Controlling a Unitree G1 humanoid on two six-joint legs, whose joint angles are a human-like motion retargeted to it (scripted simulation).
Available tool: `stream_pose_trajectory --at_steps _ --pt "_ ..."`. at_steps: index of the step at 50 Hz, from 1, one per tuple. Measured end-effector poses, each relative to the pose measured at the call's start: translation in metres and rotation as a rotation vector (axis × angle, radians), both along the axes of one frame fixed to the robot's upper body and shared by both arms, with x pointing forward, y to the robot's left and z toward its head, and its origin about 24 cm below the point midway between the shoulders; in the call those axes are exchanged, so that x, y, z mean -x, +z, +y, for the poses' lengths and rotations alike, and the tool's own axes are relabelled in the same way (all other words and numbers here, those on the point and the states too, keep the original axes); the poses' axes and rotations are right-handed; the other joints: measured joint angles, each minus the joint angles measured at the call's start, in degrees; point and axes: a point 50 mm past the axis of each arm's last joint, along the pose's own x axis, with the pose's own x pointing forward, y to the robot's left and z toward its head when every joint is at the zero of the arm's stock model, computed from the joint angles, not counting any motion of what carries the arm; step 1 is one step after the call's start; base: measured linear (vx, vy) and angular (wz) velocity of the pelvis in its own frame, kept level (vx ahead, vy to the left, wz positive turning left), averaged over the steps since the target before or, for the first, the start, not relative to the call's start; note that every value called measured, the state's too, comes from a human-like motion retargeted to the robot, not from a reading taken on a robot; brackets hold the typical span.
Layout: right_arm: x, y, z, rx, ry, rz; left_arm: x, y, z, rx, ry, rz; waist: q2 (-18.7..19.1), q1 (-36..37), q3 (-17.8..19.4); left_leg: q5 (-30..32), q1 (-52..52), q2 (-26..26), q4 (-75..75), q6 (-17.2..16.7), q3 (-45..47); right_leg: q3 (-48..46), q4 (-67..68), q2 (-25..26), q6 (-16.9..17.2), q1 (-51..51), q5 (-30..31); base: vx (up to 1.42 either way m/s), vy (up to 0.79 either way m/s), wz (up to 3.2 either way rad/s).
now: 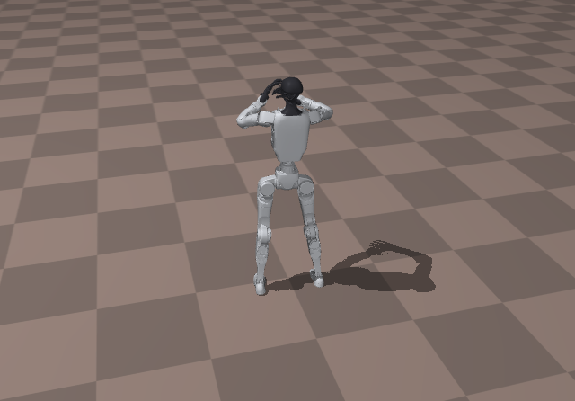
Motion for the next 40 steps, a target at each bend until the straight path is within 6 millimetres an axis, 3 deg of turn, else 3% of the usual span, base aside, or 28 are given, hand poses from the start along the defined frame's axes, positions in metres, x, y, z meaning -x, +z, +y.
stream_pose_trajectory --at_steps 2,5,9,12,15,16,17,19,20,22,25,30,33,35,37,40 --pt "0.029 0.034 0.022 0.055 0.164 -0.106 0.033 0.034 -0.017 -0.113 -0.124 -0.212 0.0 -0.2 -0.2 0.0 -0.1 0.0 0.1 -0.3 0.0 0.0 -0.1 0.0 0.3 0.0 0.1 0.00 0.00 0.00" --pt "0.065 0.063 0.034 0.103 0.310 -0.198 0.075 0.058 -0.027 -0.281 -0.236 -0.453 -0.1 -0.6 -0.6 0.0 -0.4 0.1 0.1 -0.7 -0.1 -0.2 -0.3 0.1 0.7 -0.1 0.3 0.00 0.00 0.00" --pt "0.089 0.081 0.009 0.155 0.286 -0.276 0.109 0.067 -0.009 -0.498 -0.178 -0.684 -0.4 -1.3 0.4 -0.1 -0.7 0.1 0.2 -1.4 -0.5 -0.6 -0.5 0.0 1.5 -0.1 0.4 0.00 0.00 0.00" --pt "0.098 0.086 -0.038 0.190 0.111 -0.359 0.115 0.068 0.028 -0.624 0.055 -0.797 -0.4 -1.4 2.0 -0.2 -0.7 0.7 0.2 -2.2 -0.5 -0.9 -0.6 0.6 1.9 0.1 0.6 0.00 0.00 0.00" --pt "0.097 0.074 -0.112 0.129 -0.193 -0.380 0.101 0.064 0.086 -0.687 0.415 -0.784 -1.2 -1.4 2.3 -0.1 -0.8 1.4 0.2 -3.0 -0.5 -1.1 -0.7 1.3 1.9 0.1 0.8 0.01 -0.01 -0.07" --pt "0.118 0.059 -0.141 0.065 -0.312 -0.340 0.111 0.051 0.111 -0.639 0.515 -0.720 -0.7 0.0 1.7 -0.1 -1.2 1.7 -0.2 -3.2 0.4 -0.4 -1.8 1.7 1.9 -0.5 1.6 0.03 -0.02 -0.29" --pt "0.139 0.057 -0.169 0.081 -0.465 -0.319 0.126 0.047 0.140 -0.646 0.665 -0.662 -0.2 0.5 1.8 -0.3 -1.9 1.9 0.2 -3.2 0.8 -0.2 -1.8 1.9 1.9 -1.1 1.7 0.00 0.00 0.00" --pt "0.149 0.060 -0.213 0.025 -0.679 -0.278 0.146 0.045 0.191 -0.611 0.930 -0.549 0.1 -1.5 4.4 -1.2 -2.8 1.7 1.9 -2.9 0.2 -1.1 0.2 1.7 1.9 -1.8 0.6 0.00 0.00 0.10" --pt "0.154 0.057 -0.229 0.002 -0.762 -0.247 0.156 0.041 0.210 -0.604 1.027 -0.483 0.0 -2.0 4.9 -0.4 -2.1 1.4 0.7 -3.3 0.0 -0.8 -0.6 1.5 1.9 -1.3 1.0 0.00 0.00 0.00" --pt "0.157 0.057 -0.239 0.003 -0.811 -0.226 0.166 0.039 0.225 -0.615 1.111 -0.431 -0.1 -2.6 5.0 -0.3 -1.9 1.3 0.6 -3.3 0.3 -0.6 -0.7 1.4 1.9 -1.2 1.1 0.00 0.00 0.00" --pt "0.145 0.069 -0.216 0.080 -0.712 -0.294 0.160 0.046 0.212 -0.666 1.061 -0.496 0.0 -2.9 4.5 -0.4 -1.5 1.2 0.5 -3.3 0.6 -0.3 -0.7 1.3 1.9 -1.1 1.0 0.00 0.00 0.00" --pt "0.121 0.089 -0.133 0.245 -0.358 -0.426 0.121 0.062 0.130 -0.733 0.657 -0.720 0.0 -1.7 4.6 -0.5 -0.3 0.9 0.6 -3.1 0.6 0.0 -0.3 0.8 1.9 0.0 0.6 0.00 0.00 0.00" --pt "0.111 0.089 -0.080 0.271 -0.126 -0.459 0.116 0.065 0.079 -0.765 0.409 -0.821 -1.2 -2.5 4.1 -0.4 -0.1 0.2 0.7 -2.6 0.2 -0.2 0.0 0.1 1.9 0.4 0.3 0.00 0.00 0.00" --pt "0.097 0.095 -0.036 0.309 0.037 -0.470 0.111 0.066 0.056 -0.752 0.292 -0.846 -0.6 -4.0 2.8 -0.3 -0.3 -0.1 0.9 -2.2 -0.2 -0.4 0.1 -0.2 1.7 0.4 0.2 0.00 0.00 0.00" --pt "0.094 0.096 -0.004 0.334 0.148 -0.465 0.107 0.070 0.034 -0.710 0.188 -0.870 0.0 -3.9 1.3 -1.4 -1.9 -0.2 2.8 -1.1 0.0 -0.6 1.7 -0.3 1.7 -1.2 -0.5 0.00 0.00 0.00" --pt "0.095 0.093 0.027 0.347 0.255 -0.472 0.101 0.075 0.004 -0.678 0.080 -0.907 -0.2 -2.7 1.4 -0.2 -0.9 -0.1 1.2 -1.5 -0.3 -0.2 0.3 -0.1 1.0 -0.2 0.3 0.00 0.00 0.00"
